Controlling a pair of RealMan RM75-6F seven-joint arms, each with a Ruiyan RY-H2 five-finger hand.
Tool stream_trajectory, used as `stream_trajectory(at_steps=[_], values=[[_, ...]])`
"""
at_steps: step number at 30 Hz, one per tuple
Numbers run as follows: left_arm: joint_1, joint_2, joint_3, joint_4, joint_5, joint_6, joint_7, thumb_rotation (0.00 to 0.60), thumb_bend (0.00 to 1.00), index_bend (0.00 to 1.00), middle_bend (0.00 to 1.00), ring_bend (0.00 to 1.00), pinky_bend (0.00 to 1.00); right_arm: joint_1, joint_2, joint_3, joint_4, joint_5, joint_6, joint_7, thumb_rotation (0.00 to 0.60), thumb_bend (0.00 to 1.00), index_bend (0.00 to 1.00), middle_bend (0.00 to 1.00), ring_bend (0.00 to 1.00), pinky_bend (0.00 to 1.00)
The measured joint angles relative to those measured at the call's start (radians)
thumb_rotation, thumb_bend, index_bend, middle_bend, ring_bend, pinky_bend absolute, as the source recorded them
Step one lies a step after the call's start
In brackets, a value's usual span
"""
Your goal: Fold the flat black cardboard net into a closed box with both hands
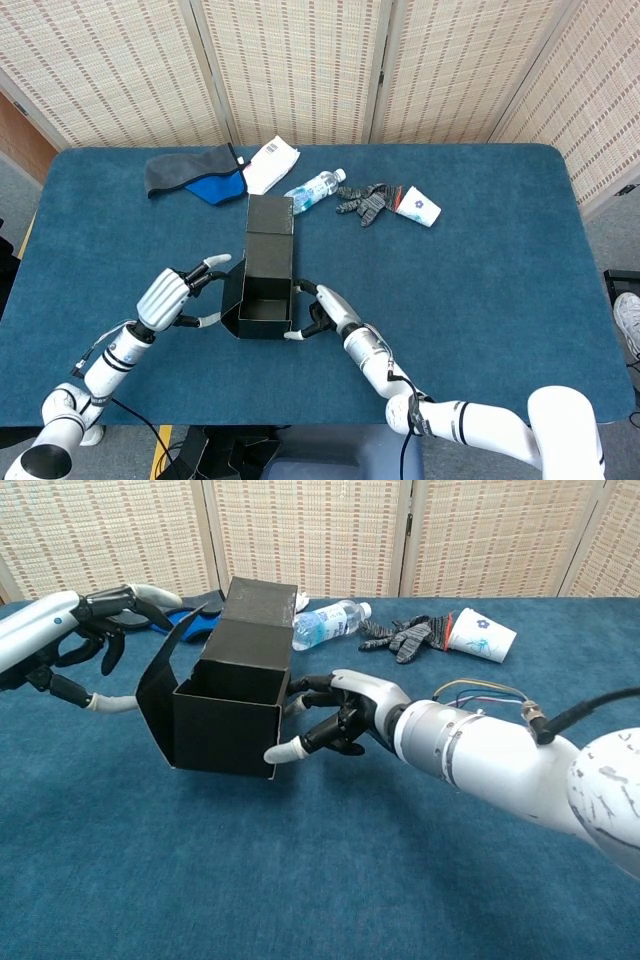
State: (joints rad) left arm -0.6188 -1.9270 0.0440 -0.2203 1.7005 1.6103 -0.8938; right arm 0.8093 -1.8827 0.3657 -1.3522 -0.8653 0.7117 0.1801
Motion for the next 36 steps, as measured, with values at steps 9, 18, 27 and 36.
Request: stream_trajectory(at_steps=[9, 18, 27, 36], values=[[-0.028, 0.029, 0.049, 0.01, 0.038, 0.003, 0.033, 0.6, 0.16, 0.24, 0.16, 0.65, 0.91, 0.012, -0.003, -0.018, 0.024, -0.021, -0.004, -0.021, 0.6, 0.35, 0.42, 0.43, 0.85, 0.92], [-0.059, 0.047, 0.092, 0.021, 0.072, 0.011, 0.07, 0.6, 0.16, 0.25, 0.16, 0.65, 0.91, 0.025, -0.009, -0.028, 0.048, -0.047, 0.0, -0.043, 0.6, 0.35, 0.42, 0.43, 0.85, 0.92], [-0.057, 0.049, 0.125, 0.021, 0.09, -0.013, 0.108, 0.6, 0.17, 0.26, 0.16, 0.65, 0.91, 0.024, -0.019, -0.051, 0.073, -0.082, 0.015, -0.058, 0.6, 0.35, 0.42, 0.42, 0.85, 0.92], [-0.041, 0.035, 0.137, 0.015, 0.091, -0.014, 0.123, 0.6, 0.16, 0.32, 0.2, 0.65, 0.91, 0.007, -0.028, -0.068, 0.092, -0.121, 0.033, -0.051, 0.6, 0.35, 0.42, 0.41, 0.85, 0.92]])
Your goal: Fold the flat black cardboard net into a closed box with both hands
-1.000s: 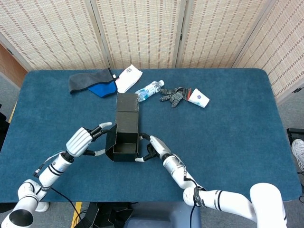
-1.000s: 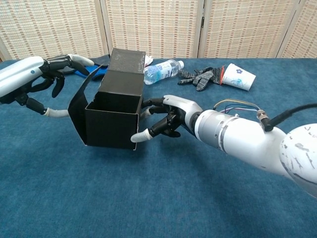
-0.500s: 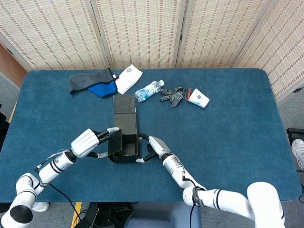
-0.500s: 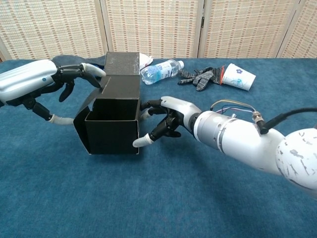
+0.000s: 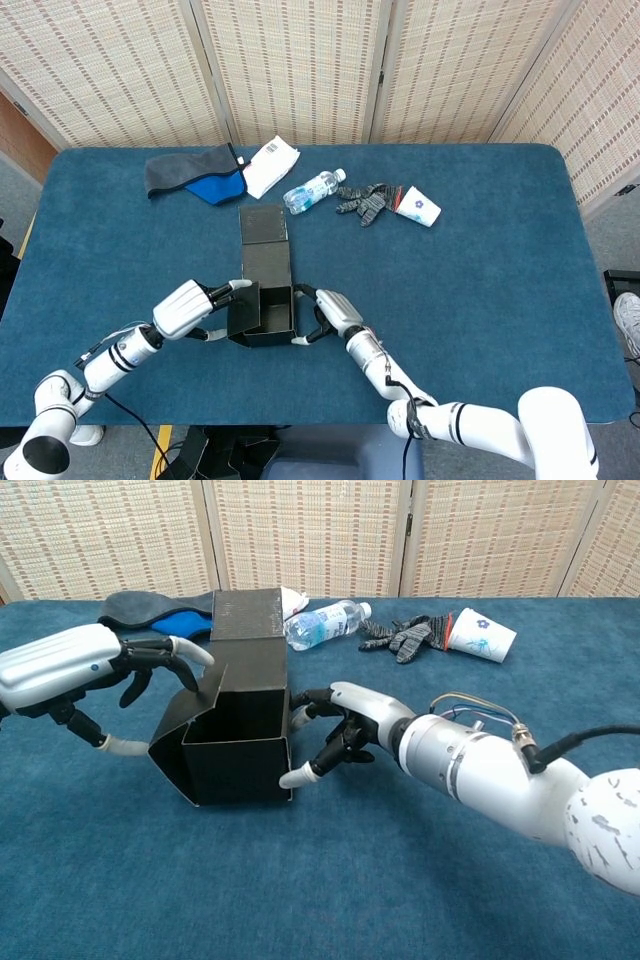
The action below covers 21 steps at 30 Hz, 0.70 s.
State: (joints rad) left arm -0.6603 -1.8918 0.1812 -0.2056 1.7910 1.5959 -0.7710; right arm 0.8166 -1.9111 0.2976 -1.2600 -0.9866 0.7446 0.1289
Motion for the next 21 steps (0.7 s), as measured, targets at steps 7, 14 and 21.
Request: stream_trajectory(at_steps=[7, 14, 21], values=[[-0.01, -0.015, 0.008, -0.006, 0.005, -0.004, 0.016, 0.6, 0.16, 0.35, 0.25, 0.66, 0.91, -0.008, 0.001, -0.009, 0.003, -0.02, 0.001, 0.002, 0.6, 0.35, 0.42, 0.4, 0.85, 0.92], [-0.013, -0.009, 0.028, -0.003, 0.02, -0.016, 0.047, 0.6, 0.17, 0.36, 0.26, 0.66, 0.91, -0.015, 0.009, -0.017, 0.007, -0.041, 0.002, 0.004, 0.6, 0.35, 0.42, 0.39, 0.84, 0.92], [-0.031, 0.01, 0.047, -0.017, 0.038, -0.025, 0.074, 0.6, 0.17, 0.36, 0.26, 0.66, 0.91, -0.021, 0.014, -0.037, 0.012, -0.08, 0.004, 0.004, 0.6, 0.37, 0.42, 0.35, 0.84, 0.92]])
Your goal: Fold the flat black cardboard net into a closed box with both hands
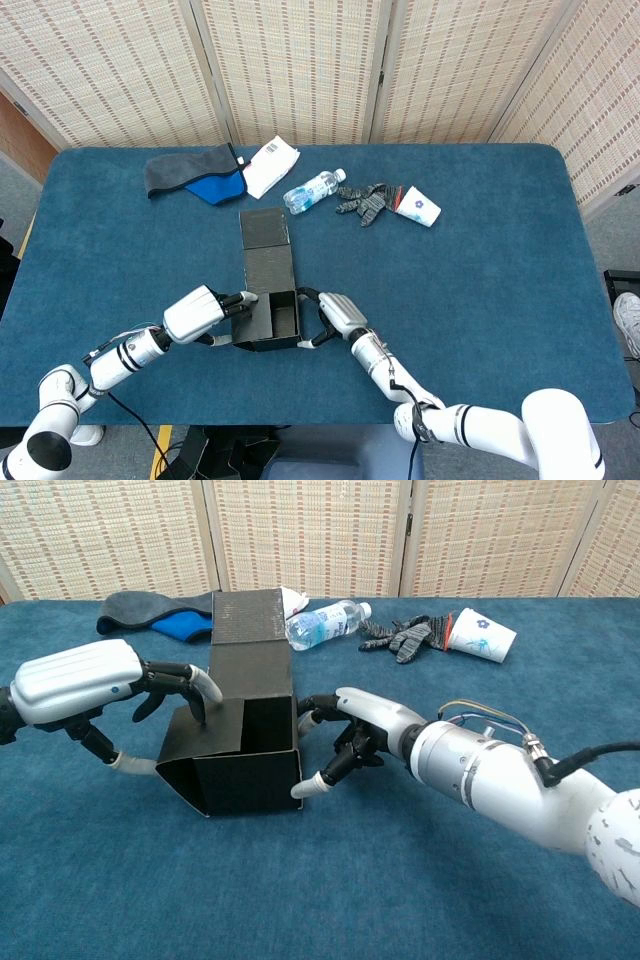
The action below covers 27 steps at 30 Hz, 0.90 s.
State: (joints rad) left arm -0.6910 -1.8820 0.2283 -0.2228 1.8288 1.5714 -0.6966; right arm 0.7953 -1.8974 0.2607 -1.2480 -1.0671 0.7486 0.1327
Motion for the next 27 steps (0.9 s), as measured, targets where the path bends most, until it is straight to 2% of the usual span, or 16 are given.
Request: stream_trajectory(at_steps=[4, 7, 11, 14, 19, 27], values=[[-0.009, 0.011, 0.011, -0.01, 0.01, -0.004, 0.009, 0.6, 0.17, 0.36, 0.26, 0.66, 0.91, -0.002, 0.014, -0.011, -0.004, -0.025, -0.007, 0.004, 0.6, 0.37, 0.37, 0.3, 0.83, 0.92], [-0.015, 0.018, 0.015, -0.018, 0.015, -0.007, 0.014, 0.6, 0.17, 0.37, 0.27, 0.66, 0.91, -0.003, 0.026, -0.021, -0.009, -0.044, -0.012, 0.004, 0.6, 0.36, 0.27, 0.25, 0.81, 0.92], [-0.019, 0.025, 0.022, -0.025, 0.021, -0.007, 0.024, 0.6, 0.17, 0.38, 0.28, 0.66, 0.91, -0.005, 0.041, -0.034, -0.017, -0.071, -0.012, 0.003, 0.6, 0.24, 0.09, 0.14, 0.78, 0.91], [-0.021, 0.028, 0.025, -0.029, 0.025, -0.001, 0.032, 0.6, 0.17, 0.38, 0.28, 0.66, 0.91, -0.012, 0.048, -0.042, -0.021, -0.087, -0.002, 0.003, 0.6, 0.14, 0.01, 0.09, 0.76, 0.9], [-0.024, 0.035, 0.028, -0.032, 0.028, 0.007, 0.039, 0.6, 0.17, 0.39, 0.28, 0.67, 0.91, -0.022, 0.056, -0.048, -0.034, -0.094, 0.016, -0.002, 0.6, 0.05, 0.0, 0.05, 0.75, 0.9], [-0.023, 0.041, 0.035, -0.034, 0.035, 0.015, 0.047, 0.6, 0.16, 0.39, 0.29, 0.66, 0.91, -0.035, 0.074, -0.054, -0.062, -0.091, 0.028, -0.02, 0.6, 0.04, 0.0, 0.06, 0.75, 0.9]])
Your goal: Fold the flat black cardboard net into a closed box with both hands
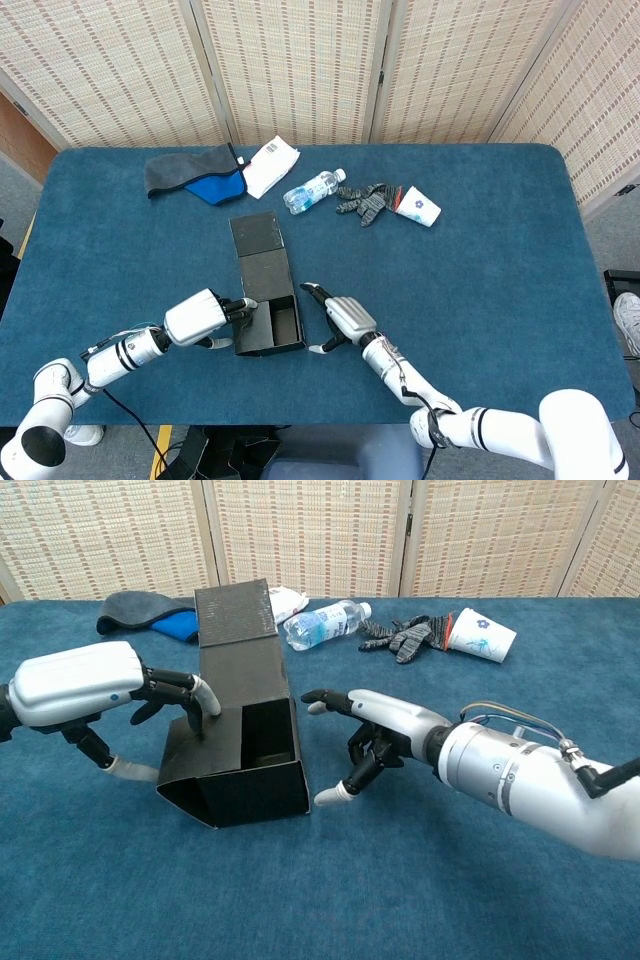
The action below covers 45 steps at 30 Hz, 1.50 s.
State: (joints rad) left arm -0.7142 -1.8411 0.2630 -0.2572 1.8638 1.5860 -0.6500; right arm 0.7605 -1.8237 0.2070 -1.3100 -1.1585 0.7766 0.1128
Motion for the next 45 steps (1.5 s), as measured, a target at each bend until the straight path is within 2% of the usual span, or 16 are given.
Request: stream_trajectory(at_steps=[13, 27, 38, 45], values=[[-0.014, 0.0, 0.021, 0.009, 0.025, 0.011, 0.032, 0.6, 0.17, 0.45, 0.35, 0.66, 0.91, -0.004, -0.023, -0.014, 0.013, 0.001, 0.018, -0.051, 0.6, 0.04, 0.0, 0.09, 0.75, 0.9], [-0.029, 0.014, 0.034, -0.035, 0.037, -0.022, 0.063, 0.6, 0.17, 0.41, 0.35, 0.67, 0.91, -0.008, -0.02, -0.023, 0.014, -0.013, 0.026, -0.078, 0.6, 0.04, 0.0, 0.1, 0.74, 0.9], [-0.049, 0.038, 0.042, -0.1, 0.053, -0.025, 0.095, 0.6, 0.18, 0.44, 0.36, 0.67, 0.91, -0.018, -0.014, -0.007, 0.002, 0.0, 0.03, -0.056, 0.6, 0.04, 0.0, 0.11, 0.74, 0.9], [-0.054, 0.051, 0.046, -0.124, 0.061, -0.029, 0.104, 0.6, 0.24, 0.44, 0.37, 0.68, 0.91, -0.021, -0.01, -0.006, -0.001, 0.001, 0.028, -0.053, 0.6, 0.04, 0.0, 0.12, 0.74, 0.9]])
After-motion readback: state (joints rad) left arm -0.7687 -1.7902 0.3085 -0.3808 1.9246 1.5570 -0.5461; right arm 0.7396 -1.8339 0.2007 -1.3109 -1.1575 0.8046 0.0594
